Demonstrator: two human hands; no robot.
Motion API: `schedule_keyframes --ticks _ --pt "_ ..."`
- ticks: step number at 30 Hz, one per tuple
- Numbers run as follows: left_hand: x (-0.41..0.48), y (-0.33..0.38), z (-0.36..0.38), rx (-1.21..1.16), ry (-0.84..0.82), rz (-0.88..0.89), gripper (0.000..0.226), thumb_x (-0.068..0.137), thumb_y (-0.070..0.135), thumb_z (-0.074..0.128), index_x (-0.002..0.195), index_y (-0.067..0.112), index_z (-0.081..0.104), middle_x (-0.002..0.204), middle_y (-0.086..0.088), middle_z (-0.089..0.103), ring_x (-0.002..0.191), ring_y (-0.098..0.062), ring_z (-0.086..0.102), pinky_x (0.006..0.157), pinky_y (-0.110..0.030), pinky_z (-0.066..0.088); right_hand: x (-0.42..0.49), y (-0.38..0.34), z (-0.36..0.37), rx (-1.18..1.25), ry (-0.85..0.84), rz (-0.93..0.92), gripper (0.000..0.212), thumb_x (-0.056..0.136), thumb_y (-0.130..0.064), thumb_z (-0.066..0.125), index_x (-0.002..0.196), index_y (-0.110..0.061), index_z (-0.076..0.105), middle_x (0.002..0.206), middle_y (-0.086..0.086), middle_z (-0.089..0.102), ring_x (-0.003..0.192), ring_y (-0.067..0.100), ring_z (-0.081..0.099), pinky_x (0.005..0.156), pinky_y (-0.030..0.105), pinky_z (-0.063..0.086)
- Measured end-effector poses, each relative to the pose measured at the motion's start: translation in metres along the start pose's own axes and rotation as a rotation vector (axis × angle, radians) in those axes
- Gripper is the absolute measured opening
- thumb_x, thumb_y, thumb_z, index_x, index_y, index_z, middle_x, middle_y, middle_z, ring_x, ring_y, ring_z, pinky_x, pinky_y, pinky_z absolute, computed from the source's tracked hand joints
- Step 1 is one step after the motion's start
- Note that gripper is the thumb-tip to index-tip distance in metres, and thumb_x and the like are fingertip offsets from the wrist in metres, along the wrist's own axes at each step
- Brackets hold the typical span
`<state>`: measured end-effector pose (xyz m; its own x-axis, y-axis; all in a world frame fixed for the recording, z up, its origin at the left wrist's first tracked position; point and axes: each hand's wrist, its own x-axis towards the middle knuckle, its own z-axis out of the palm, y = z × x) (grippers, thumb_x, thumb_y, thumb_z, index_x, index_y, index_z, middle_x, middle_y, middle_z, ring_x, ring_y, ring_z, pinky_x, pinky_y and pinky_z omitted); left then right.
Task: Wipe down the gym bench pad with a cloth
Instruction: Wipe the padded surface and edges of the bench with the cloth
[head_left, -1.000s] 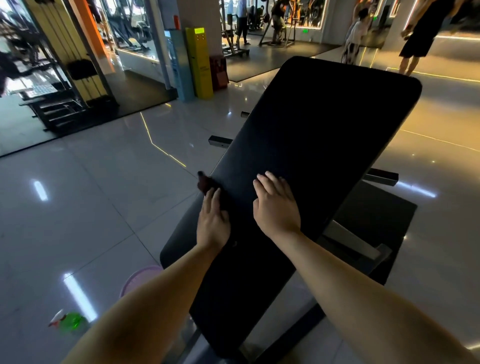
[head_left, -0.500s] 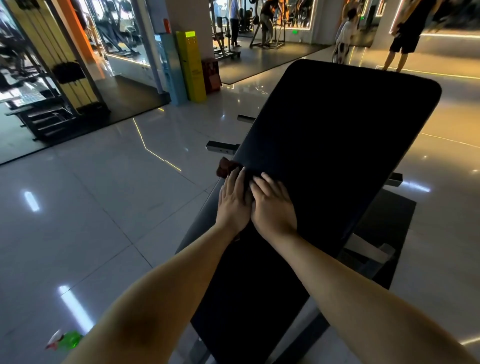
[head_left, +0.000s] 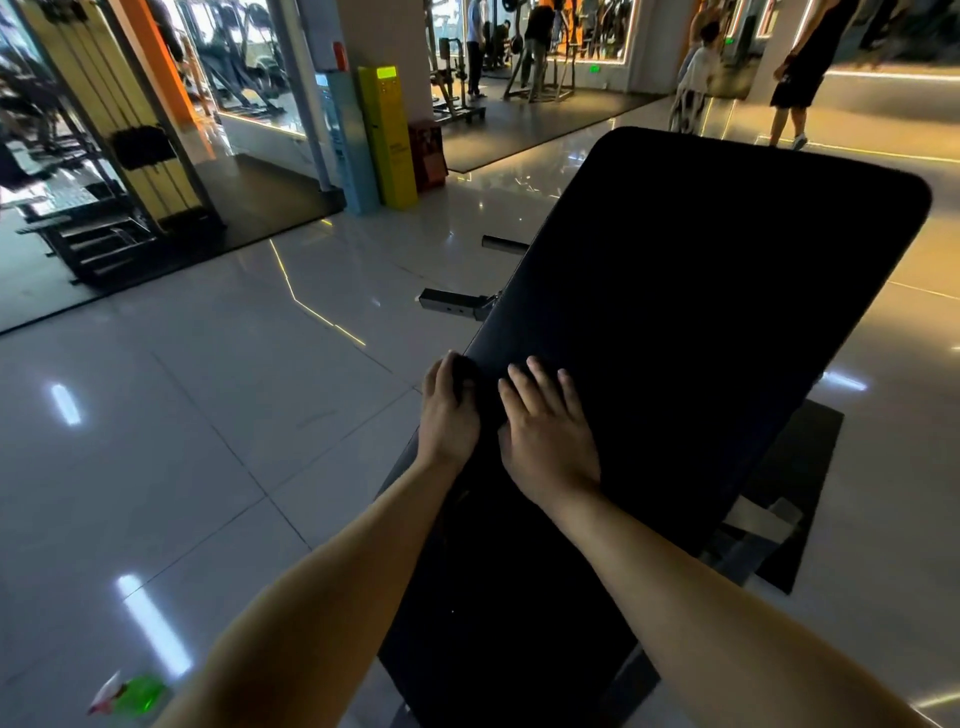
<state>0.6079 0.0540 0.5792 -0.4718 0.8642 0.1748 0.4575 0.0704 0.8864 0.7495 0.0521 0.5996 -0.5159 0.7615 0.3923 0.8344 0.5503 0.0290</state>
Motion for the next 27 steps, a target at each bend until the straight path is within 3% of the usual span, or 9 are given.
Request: schedule_keyframes --ticks 3,6,10,18,20,24,27 --pt "0.024 0.013 0.008 -0.014 -0.018 -0.017 0.045 0.095 0.026 0.047 0.138 0.015 0.051 0.141 -0.011 0.049 0.134 -0.029 0.043 0.115 -0.046 0.035 0.0 -0.003 -0.001 -0.013 -0.015 -0.001 0.059 0.091 -0.034 0.049 0.147 -0.015 0.04 0.158 0.004 0.032 0.15 0.024 0.015 0.121 0.047 0.007" --pt "0.026 0.006 0.004 0.051 -0.009 -0.041 0.043 0.1 0.028 0.046 0.143 0.024 0.049 0.143 -0.01 0.048 0.133 -0.026 0.046 0.108 -0.033 0.035 0.002 -0.004 0.0 -0.008 -0.017 -0.003 0.058 0.092 -0.033 0.047 0.147 -0.014 0.041 0.158 0.004 0.032 0.15 0.024 0.015 0.121 0.047 0.005" --pt "0.015 -0.025 -0.007 0.106 0.046 -0.08 0.031 0.102 0.03 0.044 0.129 0.022 0.057 0.13 -0.011 0.057 0.121 -0.03 0.056 0.094 -0.032 0.039 0.004 -0.006 0.002 0.022 0.01 -0.001 0.056 0.092 -0.029 0.044 0.145 -0.012 0.046 0.155 0.004 0.039 0.148 0.023 0.022 0.121 0.046 0.008" --pt "-0.025 -0.059 -0.014 0.117 0.107 -0.165 0.031 0.105 0.025 0.038 0.129 0.014 0.054 0.131 -0.015 0.053 0.123 -0.03 0.05 0.1 -0.031 0.034 0.003 -0.007 0.006 0.051 0.057 -0.033 0.056 0.086 -0.028 0.034 0.134 -0.012 0.058 0.146 0.003 0.051 0.143 0.022 0.034 0.119 0.046 0.017" --pt "-0.018 -0.049 -0.01 0.084 0.127 -0.13 0.031 0.106 0.02 0.04 0.13 0.009 0.056 0.131 -0.018 0.053 0.124 -0.032 0.05 0.098 -0.025 0.03 0.004 -0.008 0.006 0.06 0.052 -0.043 0.054 0.085 -0.028 0.039 0.134 -0.012 0.059 0.145 0.003 0.052 0.143 0.021 0.034 0.119 0.046 0.017" --pt "0.003 -0.016 0.004 0.078 0.098 0.1 0.032 0.104 0.014 0.048 0.135 0.01 0.057 0.136 -0.013 0.051 0.125 -0.029 0.053 0.101 -0.023 0.033 0.005 -0.008 0.009 0.081 0.02 -0.068 0.053 0.086 -0.032 0.042 0.135 -0.017 0.057 0.147 -0.001 0.049 0.145 0.019 0.029 0.12 0.045 0.014" --pt "0.005 -0.012 0.011 0.061 0.078 0.087 0.036 0.106 0.021 0.046 0.141 0.016 0.052 0.143 -0.008 0.047 0.129 -0.024 0.048 0.1 -0.022 0.031 0.005 -0.008 0.011 0.113 0.034 -0.081 0.049 0.086 -0.03 0.046 0.132 -0.018 0.06 0.145 -0.002 0.051 0.145 0.018 0.03 0.12 0.044 0.011"
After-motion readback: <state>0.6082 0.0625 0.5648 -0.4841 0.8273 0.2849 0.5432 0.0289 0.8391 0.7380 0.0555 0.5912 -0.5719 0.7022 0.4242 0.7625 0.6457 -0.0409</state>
